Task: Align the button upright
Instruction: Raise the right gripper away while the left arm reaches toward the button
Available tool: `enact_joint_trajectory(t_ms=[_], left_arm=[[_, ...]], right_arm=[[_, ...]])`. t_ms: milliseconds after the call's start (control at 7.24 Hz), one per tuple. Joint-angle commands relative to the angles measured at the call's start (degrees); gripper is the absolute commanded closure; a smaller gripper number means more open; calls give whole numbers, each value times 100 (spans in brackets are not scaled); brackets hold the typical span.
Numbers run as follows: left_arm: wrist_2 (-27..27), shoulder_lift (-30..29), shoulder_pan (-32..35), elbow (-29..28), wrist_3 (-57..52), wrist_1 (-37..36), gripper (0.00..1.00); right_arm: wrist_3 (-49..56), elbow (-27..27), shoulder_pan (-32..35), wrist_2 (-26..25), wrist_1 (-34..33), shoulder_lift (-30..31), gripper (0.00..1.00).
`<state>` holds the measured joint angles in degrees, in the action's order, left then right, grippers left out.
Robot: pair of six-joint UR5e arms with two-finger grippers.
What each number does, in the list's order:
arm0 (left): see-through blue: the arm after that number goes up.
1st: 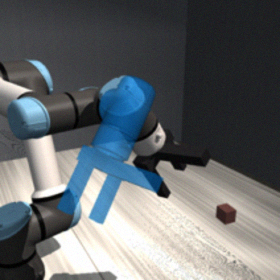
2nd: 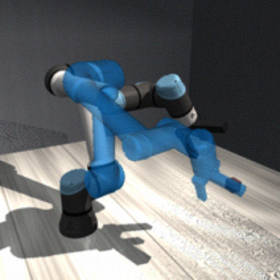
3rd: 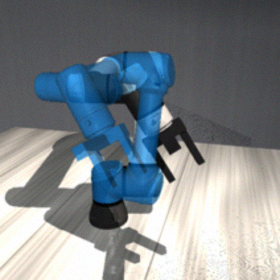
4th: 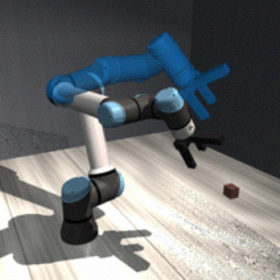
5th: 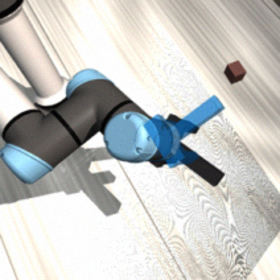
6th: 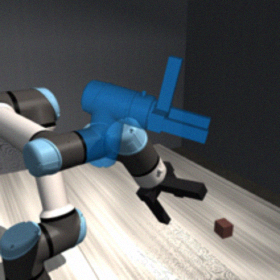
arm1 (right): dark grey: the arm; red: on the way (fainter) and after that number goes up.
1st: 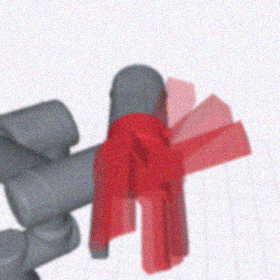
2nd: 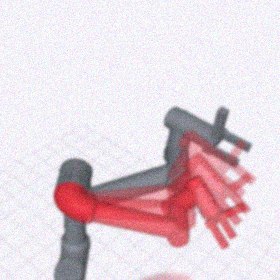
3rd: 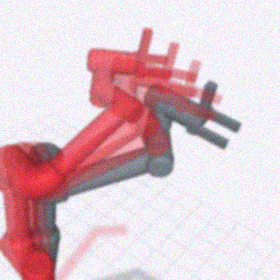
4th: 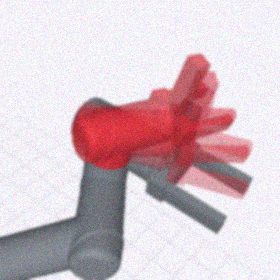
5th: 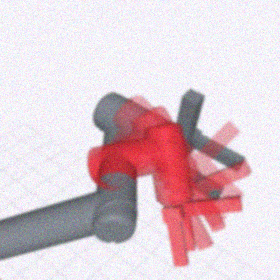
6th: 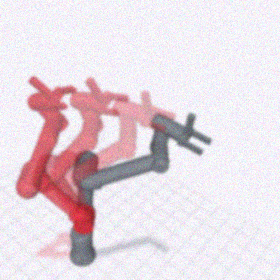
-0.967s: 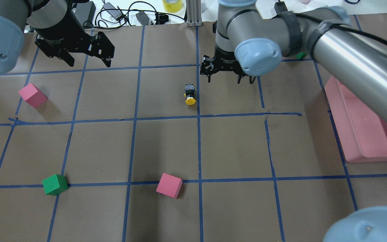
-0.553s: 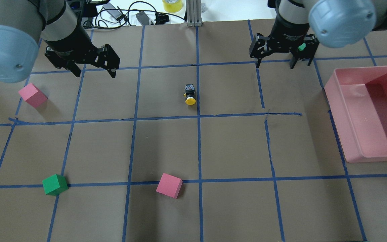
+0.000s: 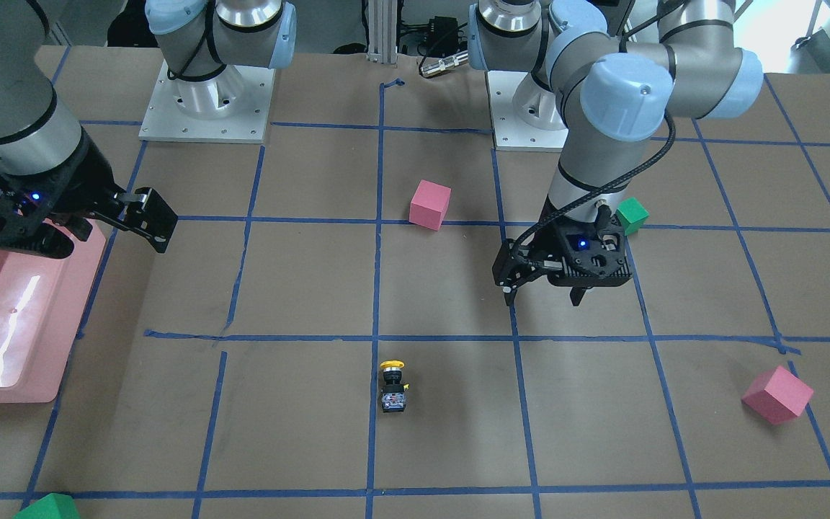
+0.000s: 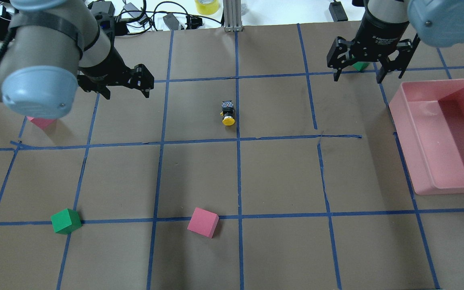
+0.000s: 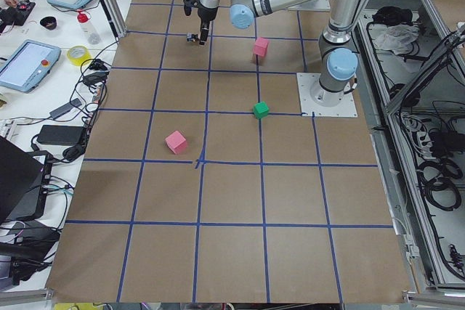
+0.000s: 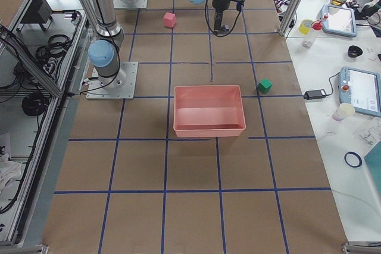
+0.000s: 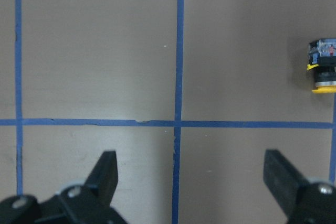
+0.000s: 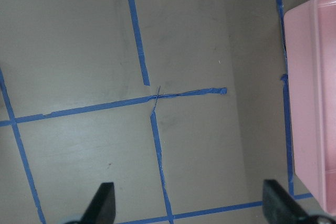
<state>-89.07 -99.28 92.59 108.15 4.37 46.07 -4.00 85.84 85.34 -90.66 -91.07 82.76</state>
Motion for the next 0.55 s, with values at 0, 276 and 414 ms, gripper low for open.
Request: enact_joint_trajectory(t_ms=[0,276,414], left_arm=[[-14,-519,494,233,327,-1506,0],[-329,-1012,996,425,476,-2666,0],[-357,-1266,1129,574,625,-3421,0]], right_arm=[[-22,12,35,4,37,118,0],[-66,38,472,-4,28,153,0],[-66,82,701,-65,28,153,0]])
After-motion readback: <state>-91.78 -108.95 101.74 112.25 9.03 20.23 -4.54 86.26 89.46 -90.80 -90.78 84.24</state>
